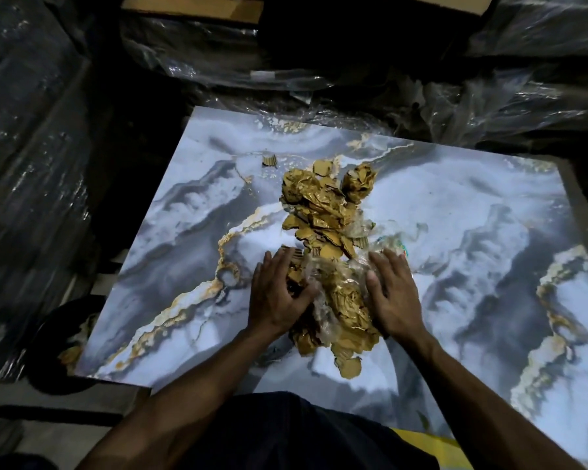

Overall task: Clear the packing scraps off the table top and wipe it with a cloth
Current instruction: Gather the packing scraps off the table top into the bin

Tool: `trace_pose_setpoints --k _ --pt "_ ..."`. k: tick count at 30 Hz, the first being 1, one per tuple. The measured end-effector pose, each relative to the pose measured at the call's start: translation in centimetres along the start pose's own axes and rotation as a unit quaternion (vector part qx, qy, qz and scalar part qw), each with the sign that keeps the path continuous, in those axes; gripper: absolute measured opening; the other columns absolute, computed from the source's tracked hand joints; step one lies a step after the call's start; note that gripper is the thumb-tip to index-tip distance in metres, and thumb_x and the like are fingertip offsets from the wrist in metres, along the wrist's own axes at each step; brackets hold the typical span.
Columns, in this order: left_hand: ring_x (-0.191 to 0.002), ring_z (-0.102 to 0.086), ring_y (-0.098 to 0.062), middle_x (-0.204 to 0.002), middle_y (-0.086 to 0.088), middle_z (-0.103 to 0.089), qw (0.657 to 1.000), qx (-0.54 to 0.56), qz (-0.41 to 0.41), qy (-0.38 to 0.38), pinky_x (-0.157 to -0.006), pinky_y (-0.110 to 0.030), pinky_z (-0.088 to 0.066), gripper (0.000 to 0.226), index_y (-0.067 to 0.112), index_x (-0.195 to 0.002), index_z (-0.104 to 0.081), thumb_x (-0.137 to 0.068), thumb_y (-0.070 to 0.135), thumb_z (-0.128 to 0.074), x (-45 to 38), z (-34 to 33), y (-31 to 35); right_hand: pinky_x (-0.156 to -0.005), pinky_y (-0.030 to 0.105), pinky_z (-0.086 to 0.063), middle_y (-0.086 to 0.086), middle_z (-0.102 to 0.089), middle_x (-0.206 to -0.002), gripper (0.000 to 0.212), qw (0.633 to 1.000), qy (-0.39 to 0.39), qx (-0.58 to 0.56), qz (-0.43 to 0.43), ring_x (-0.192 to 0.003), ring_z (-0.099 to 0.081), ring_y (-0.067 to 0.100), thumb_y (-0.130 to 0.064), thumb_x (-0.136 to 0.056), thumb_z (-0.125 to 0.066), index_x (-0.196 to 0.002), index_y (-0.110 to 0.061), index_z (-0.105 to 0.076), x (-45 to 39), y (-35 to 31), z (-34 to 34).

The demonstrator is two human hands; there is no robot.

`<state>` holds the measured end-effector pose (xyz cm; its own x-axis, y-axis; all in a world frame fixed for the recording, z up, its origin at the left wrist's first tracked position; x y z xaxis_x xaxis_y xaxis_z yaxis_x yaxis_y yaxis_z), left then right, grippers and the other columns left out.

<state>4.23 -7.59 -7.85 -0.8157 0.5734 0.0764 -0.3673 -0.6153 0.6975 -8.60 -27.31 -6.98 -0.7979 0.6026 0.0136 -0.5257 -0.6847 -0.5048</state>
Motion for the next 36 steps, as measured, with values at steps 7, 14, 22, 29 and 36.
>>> trace_pose_setpoints --k 7,14,22,29,36 --pt "-0.140 -0.034 -0.027 -0.153 -0.007 -0.037 0.985 0.170 0.043 0.001 -0.113 -0.052 -0.029 0.082 0.020 -0.151 -0.026 -0.083 0.067 -0.035 0.0 -2.2 2.6 -0.122 0.042 -0.013 0.003 -0.029 -0.159 0.064 0.969 0.081 -0.169 -0.164 -0.148 -0.017 0.017 -0.059 -0.094 -0.020 -0.143 -0.027 -0.046 2.9 -4.3 -2.6" --pt "-0.126 -0.052 -0.018 -0.138 0.000 -0.056 0.945 0.313 0.090 -0.015 -0.104 -0.041 -0.043 0.075 0.025 -0.138 -0.048 -0.078 0.070 -0.041 -1.6 -2.6 4.1 -0.119 0.045 -0.025 -0.015 -0.040 -0.149 0.046 0.878 0.071 -0.440 -0.178 -0.142 -0.030 0.005 -0.071 -0.090 -0.039 -0.131 -0.054 -0.048 1.7 -6.4 -3.7" --pt "-0.093 -0.067 -0.004 -0.104 0.004 -0.070 0.875 0.467 0.123 0.006 -0.077 -0.016 -0.050 0.048 0.021 -0.111 -0.063 -0.073 0.050 -0.065 -2.1 -1.7 5.8 -0.111 0.050 -0.039 0.002 -0.054 -0.143 0.057 0.726 0.052 -0.648 -0.223 -0.132 -0.051 0.023 -0.050 -0.088 -0.063 -0.139 -0.026 -0.051 0.7 -8.3 -2.9" --pt "-0.083 -0.067 0.006 -0.097 0.008 -0.069 0.857 0.504 0.101 0.035 -0.070 -0.011 -0.049 0.025 0.014 -0.106 -0.064 -0.082 0.022 -0.063 -2.2 0.1 7.9 -0.106 0.053 -0.044 0.008 -0.058 -0.138 0.055 0.708 0.076 -0.668 -0.219 -0.125 -0.058 0.026 -0.038 -0.089 -0.057 -0.139 -0.016 -0.051 0.6 -10.5 -0.4" --pt "-0.087 -0.069 -0.002 -0.090 0.012 -0.074 0.844 0.523 0.067 0.096 -0.072 -0.018 -0.052 0.036 0.017 -0.106 -0.064 -0.074 0.035 -0.069 -3.1 2.9 9.4 -0.068 0.032 -0.057 0.000 -0.065 -0.128 0.050 0.696 0.042 -0.695 -0.176 -0.112 -0.066 0.016 -0.043 -0.086 -0.056 -0.134 -0.028 -0.054 -0.6 -13.2 2.3"
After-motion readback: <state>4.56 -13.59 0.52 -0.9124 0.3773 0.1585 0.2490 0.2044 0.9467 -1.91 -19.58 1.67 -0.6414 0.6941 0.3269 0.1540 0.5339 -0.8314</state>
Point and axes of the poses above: each hand's wrist, its own x-axis away from the middle knuckle, its own z-axis out of the back of the hand, y = z × x, the point moved 4 cm from there along -x, towards the middle knuckle
